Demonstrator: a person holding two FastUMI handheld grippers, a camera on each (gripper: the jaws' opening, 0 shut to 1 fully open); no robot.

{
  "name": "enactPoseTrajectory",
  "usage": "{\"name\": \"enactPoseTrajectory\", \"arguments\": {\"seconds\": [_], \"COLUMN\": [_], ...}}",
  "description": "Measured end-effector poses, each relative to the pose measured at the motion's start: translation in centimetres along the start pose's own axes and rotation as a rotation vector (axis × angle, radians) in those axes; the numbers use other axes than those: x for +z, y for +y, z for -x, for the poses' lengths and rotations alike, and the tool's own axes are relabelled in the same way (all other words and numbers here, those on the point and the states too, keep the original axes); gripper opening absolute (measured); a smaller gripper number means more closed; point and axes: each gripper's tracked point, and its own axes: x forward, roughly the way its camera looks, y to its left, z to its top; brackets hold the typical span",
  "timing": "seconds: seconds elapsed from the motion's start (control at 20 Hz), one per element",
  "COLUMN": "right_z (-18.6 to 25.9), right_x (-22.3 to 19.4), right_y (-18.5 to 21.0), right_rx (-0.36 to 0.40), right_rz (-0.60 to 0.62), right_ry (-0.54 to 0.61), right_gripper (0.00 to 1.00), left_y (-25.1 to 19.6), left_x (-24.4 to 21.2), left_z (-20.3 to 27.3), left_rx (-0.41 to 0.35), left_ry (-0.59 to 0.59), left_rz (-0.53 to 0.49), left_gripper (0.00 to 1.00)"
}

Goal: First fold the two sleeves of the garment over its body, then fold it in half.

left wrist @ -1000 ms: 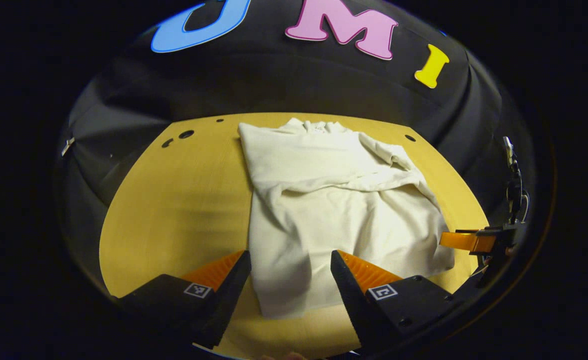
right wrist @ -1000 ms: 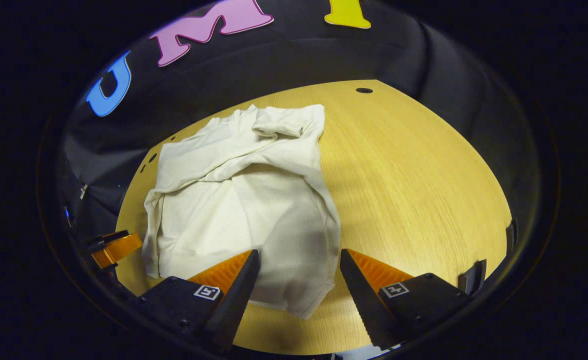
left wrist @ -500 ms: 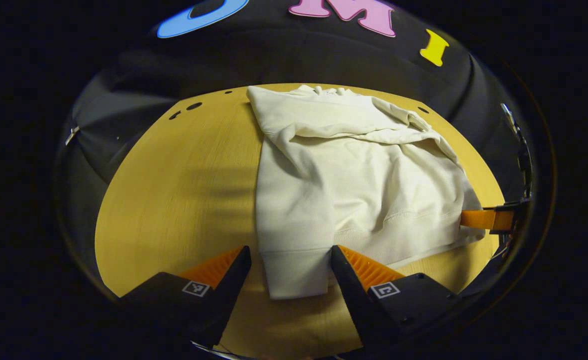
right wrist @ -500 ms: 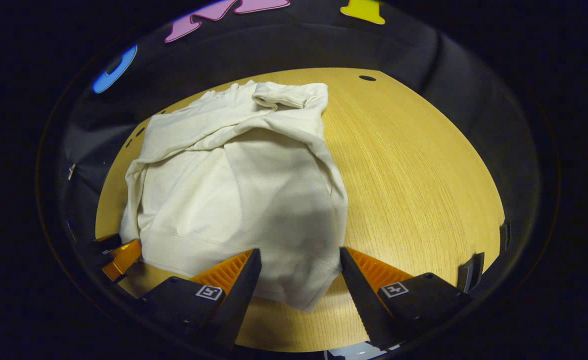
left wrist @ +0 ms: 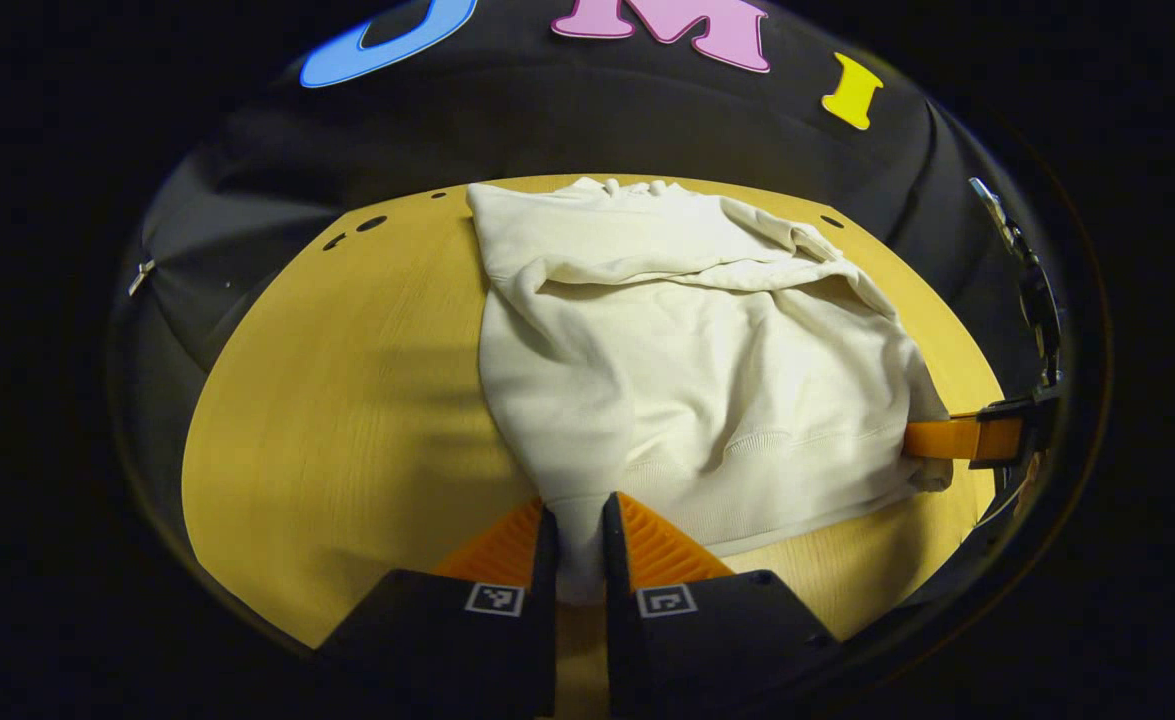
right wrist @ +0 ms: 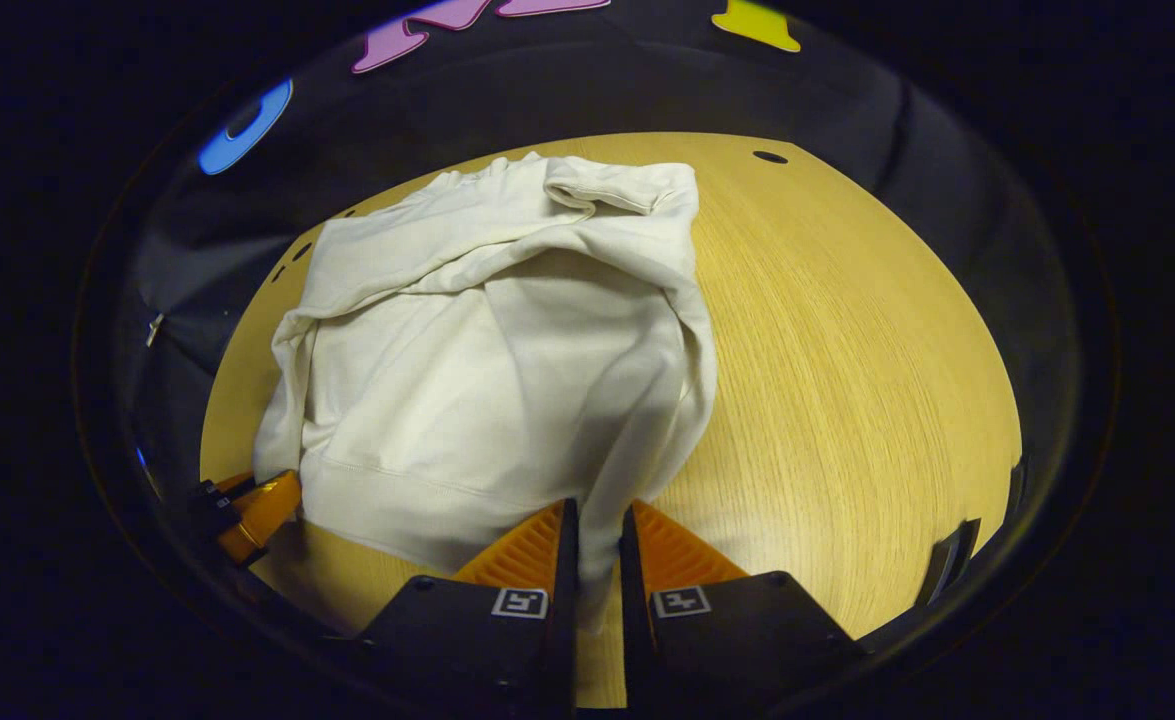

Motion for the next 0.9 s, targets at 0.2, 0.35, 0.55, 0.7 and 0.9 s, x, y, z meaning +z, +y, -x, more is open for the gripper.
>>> {"name": "enactPoseTrajectory", "arguments": {"seconds": [0.2,0.35,0.55,0.7,0.9], "right_z": [-0.1,0.4,1.8,2.6,3.1], "right_x": [0.2,1.3,3.7,6.8,11.9], "right_y": [0.3,0.3,1.3,2.6,4.1], "right_rx": [0.082,0.111,0.145,0.178,0.223], "right_rz": [-0.048,-0.062,-0.072,-0.087,-0.081], "right_ry": [0.034,0.026,-0.012,-0.050,-0.108], "right_gripper": [0.08,0.07,0.07,0.07,0.07], "left_y": [0.0,0.1,0.5,0.6,0.8], "left_x": [0.3,0.8,2.5,5.1,10.7], "left_z": [-0.1,0.2,1.7,3.4,5.4], "left_rx": [-0.005,-0.039,-0.084,-0.098,-0.117], "left_ry": [0.014,0.040,0.028,-0.016,-0.103], "left_rz": [0.046,0.084,0.193,0.204,0.208], "left_gripper": [0.08,0.07,0.07,0.07,0.07]}}
